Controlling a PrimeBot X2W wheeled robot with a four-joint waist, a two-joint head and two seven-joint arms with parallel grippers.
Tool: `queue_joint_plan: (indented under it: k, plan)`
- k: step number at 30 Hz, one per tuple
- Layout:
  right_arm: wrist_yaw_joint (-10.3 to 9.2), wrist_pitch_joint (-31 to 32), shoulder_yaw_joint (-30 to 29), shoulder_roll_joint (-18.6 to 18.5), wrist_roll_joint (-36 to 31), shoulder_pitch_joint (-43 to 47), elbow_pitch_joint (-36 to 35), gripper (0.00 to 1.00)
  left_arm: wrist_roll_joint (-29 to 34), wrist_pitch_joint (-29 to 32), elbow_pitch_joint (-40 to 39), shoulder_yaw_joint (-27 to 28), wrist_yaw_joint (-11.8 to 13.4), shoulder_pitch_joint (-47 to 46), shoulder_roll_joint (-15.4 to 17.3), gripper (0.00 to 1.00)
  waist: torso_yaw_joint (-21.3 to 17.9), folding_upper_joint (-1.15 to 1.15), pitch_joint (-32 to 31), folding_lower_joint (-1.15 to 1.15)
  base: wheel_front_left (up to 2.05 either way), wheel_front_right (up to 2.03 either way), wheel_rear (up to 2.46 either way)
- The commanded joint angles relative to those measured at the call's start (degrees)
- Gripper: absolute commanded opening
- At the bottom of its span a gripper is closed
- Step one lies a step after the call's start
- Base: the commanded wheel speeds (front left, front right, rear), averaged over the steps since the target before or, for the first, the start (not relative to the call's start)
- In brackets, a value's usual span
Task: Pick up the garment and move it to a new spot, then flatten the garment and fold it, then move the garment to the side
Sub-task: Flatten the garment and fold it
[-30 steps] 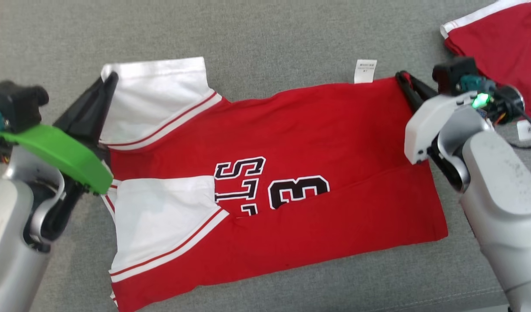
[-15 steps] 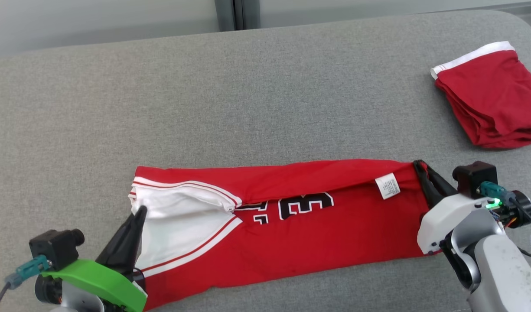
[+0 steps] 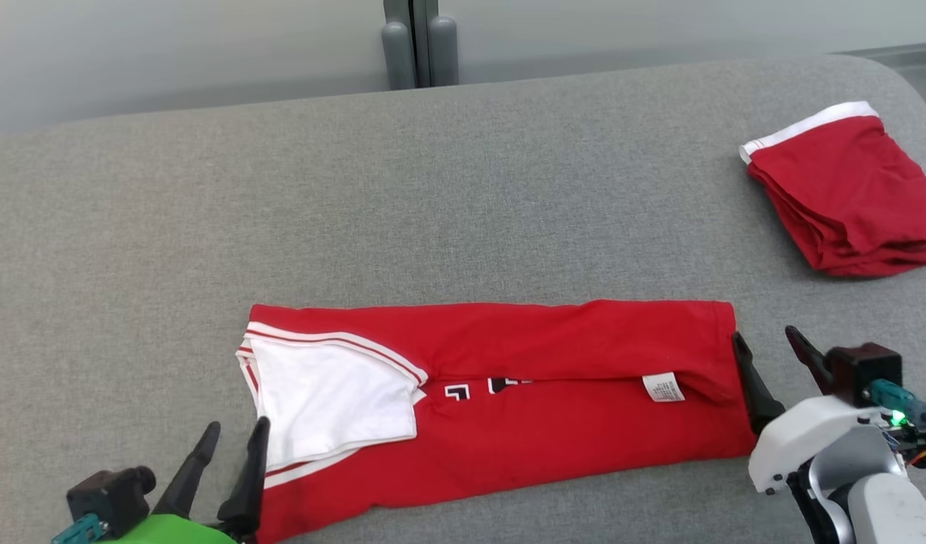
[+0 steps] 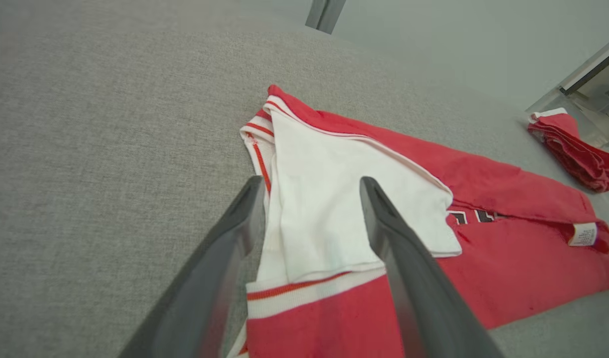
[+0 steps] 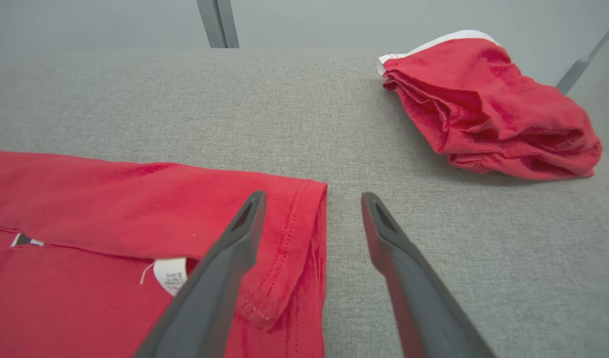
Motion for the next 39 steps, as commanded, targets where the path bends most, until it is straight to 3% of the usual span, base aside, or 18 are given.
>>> queue_joint_plan:
  k: [1,10,18,24,25,26,27,28,29,39]
  plan:
    - [-0.07,-0.58,-1.11,0.19,-0.4,1.01,-0.71,1.0,1.08,-0.98,-0.47,0.87,0.83,0.98,-0.16,1.0,0.47,0.0,-0.89,0.0,0.0,0.0,0.0]
    - [-0.07,-2.17,-3.13,1.48,-1.52,0.24,2.24,1.0,7.37,-2.97,-1.15,4.53,3.29,-0.71,-5.58,1.0,2.06,0.0,-2.49,0.0,0.0,0.0,0.0]
    - [-0.07,-4.73,-3.49,1.64,-5.97,-2.48,13.67,1.0,13.14,-2.98,0.12,7.9,1.83,-1.26,-9.93,1.0,3.83,0.0,-1.53,0.0,0.0,0.0,0.0]
    - [-0.07,-5.79,-3.09,1.64,-5.66,-4.38,20.97,1.0,15.98,-2.99,0.84,9.21,0.89,-1.32,-12.1,1.0,4.52,0.0,-0.95,0.0,0.0,0.0,0.0]
    - [-0.07,-5.6,-2.89,1.65,-5.27,-4.53,21.84,0.9,16.28,-2.99,0.9,9.34,0.72,-1.3,-12.5,1.0,4.53,0.0,-0.93,0.0,0.0,0.0,0.0]
    - [-0.07,-5.35,-2.53,1.66,-4.97,-4.62,22.82,0.47,16.8,-2.99,0.99,9.4,0.53,-1.27,-12.89,1.0,4.49,0.0,-0.96,0.0,0.0,0.0,0.0]
    - [-0.07,-5.35,-2.13,1.7,-4.41,-4.86,23.63,0.26,17.23,-2.99,1.05,9.38,0.33,-1.27,-13.19,1.0,4.42,0.0,-0.99,0.0,0.0,0.0,0.0]
    - [-0.07,-5.41,-1.86,1.7,-3.88,-5.07,24.12,0.2,17.49,-2.98,1.14,9.35,0.23,-1.31,-13.54,1.0,4.32,0.0,-1.03,0.0,0.0,0.0,0.0]
    - [-0.07,-5.43,-1.54,1.67,-3.51,-5.31,24.71,0.03,17.86,-2.99,1.18,9.37,0.05,-1.37,-13.92,1.0,4.15,0.0,-1.1,0.0,0.0,0.0,0.0]
    - [-0.11,-6.15,-4.94,1.49,-3.92,-8.08,22.66,0.0,19.77,-2.99,2.29,10.03,-1.51,-1.91,-15.82,1.0,1.49,0.0,-1.78,0.0,0.0,0.0,0.0]
